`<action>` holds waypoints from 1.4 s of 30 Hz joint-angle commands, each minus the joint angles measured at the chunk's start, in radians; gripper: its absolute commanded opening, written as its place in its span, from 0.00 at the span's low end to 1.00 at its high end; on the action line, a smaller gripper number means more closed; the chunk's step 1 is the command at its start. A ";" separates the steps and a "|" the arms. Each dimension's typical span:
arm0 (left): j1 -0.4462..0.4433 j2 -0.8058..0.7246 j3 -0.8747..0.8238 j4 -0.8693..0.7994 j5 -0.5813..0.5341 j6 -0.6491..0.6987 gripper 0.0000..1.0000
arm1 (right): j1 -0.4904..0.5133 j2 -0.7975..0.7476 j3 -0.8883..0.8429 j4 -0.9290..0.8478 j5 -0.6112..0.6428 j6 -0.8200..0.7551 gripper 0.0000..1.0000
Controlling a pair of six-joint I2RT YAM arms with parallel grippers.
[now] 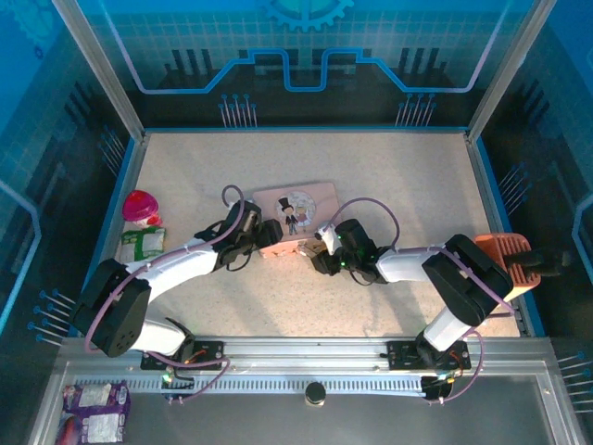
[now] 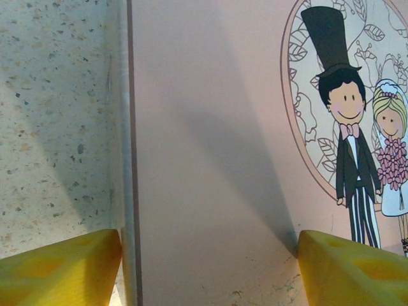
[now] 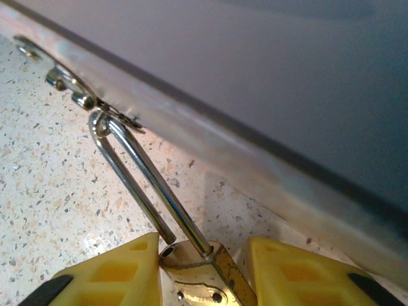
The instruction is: Unlock the padlock with the key
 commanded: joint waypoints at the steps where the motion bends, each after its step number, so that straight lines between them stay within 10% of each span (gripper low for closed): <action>1: 0.017 -0.012 -0.027 -0.045 -0.009 -0.010 0.73 | 0.009 0.019 0.001 0.005 0.023 -0.001 0.30; 12: 0.024 -0.011 -0.026 -0.056 -0.024 -0.009 0.73 | 0.052 -0.028 -0.035 0.001 -0.047 -0.017 0.40; 25: 0.024 -0.020 -0.039 -0.055 -0.020 -0.025 0.73 | 0.091 -0.010 -0.025 0.017 0.117 0.016 0.11; 42: -0.108 0.018 -0.061 0.004 -0.085 -0.122 0.70 | 0.230 0.010 -0.136 0.230 0.532 0.640 0.00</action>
